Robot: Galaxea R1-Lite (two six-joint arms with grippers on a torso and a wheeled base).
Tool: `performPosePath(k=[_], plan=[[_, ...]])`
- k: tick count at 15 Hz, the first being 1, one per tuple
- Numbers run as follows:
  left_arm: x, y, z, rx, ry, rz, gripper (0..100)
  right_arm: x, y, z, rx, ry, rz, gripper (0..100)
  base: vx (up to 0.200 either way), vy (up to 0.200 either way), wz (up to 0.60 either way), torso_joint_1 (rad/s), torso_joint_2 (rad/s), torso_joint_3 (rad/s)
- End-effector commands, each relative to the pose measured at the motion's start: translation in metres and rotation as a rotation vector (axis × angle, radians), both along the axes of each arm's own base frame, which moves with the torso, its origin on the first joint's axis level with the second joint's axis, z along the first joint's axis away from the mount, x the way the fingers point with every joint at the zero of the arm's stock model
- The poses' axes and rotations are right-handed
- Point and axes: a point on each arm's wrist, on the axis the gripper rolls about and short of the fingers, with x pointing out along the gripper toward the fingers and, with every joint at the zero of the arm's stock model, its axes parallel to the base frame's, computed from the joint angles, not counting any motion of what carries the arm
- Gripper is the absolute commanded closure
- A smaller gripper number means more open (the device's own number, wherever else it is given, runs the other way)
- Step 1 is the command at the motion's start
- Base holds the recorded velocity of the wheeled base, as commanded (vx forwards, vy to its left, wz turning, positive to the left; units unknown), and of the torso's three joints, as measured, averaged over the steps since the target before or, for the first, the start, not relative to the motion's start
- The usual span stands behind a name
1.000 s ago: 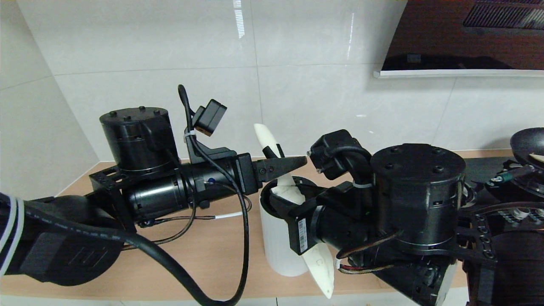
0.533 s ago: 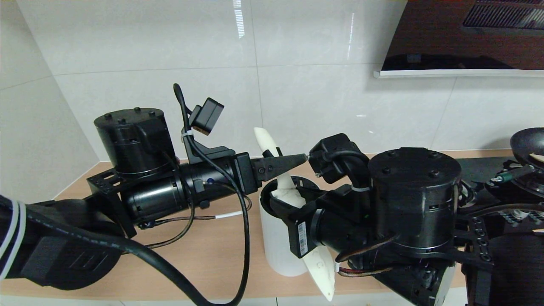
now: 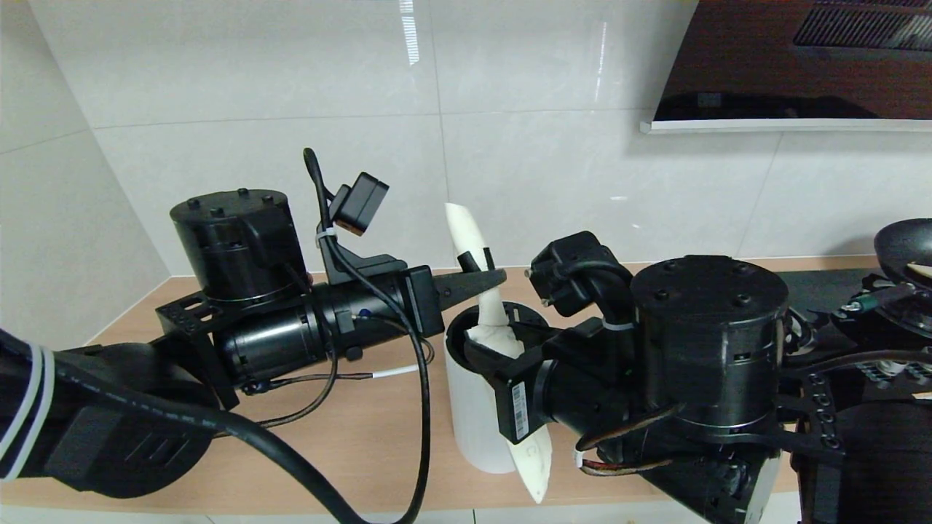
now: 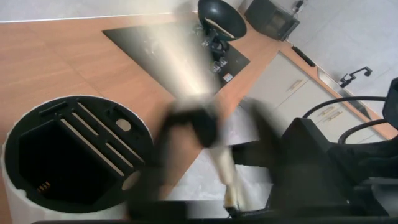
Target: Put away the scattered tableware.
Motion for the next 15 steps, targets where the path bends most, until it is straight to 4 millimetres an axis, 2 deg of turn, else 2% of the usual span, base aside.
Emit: performPosePath(k=[1,9,10,12,15], plan=[[0.0,0.0,0.0,0.0,0.001,0.002,100,-0.001,0.0,0.0,0.002,-0.001,0.001,100,0.0,0.0,0.0,0.0,0.0,0.0],[-0.001,0.002,0.005,-0.016,-0.021,0.014,100,0.0,0.0,0.0,0.001,0.0,-0.003,100,0.0,0.0,0.0,0.0,0.0,0.0],[-0.001,0.002,0.005,-0.016,-0.021,0.014,100,-0.001,0.0,0.0,0.001,0.002,-0.001,0,0.0,0.0,0.0,0.0,0.0,0.0],[-0.002,0.002,0.006,-0.018,-0.025,0.016,100,-0.001,-0.001,0.0,0.004,0.002,0.0,0,0.0,0.0,0.0,0.0,0.0,0.0],[-0.008,0.008,0.019,-0.039,-0.061,0.049,100,-0.004,-0.005,0.007,0.041,-0.023,-0.001,0,0.0,0.0,0.0,0.0,0.0,0.0]])
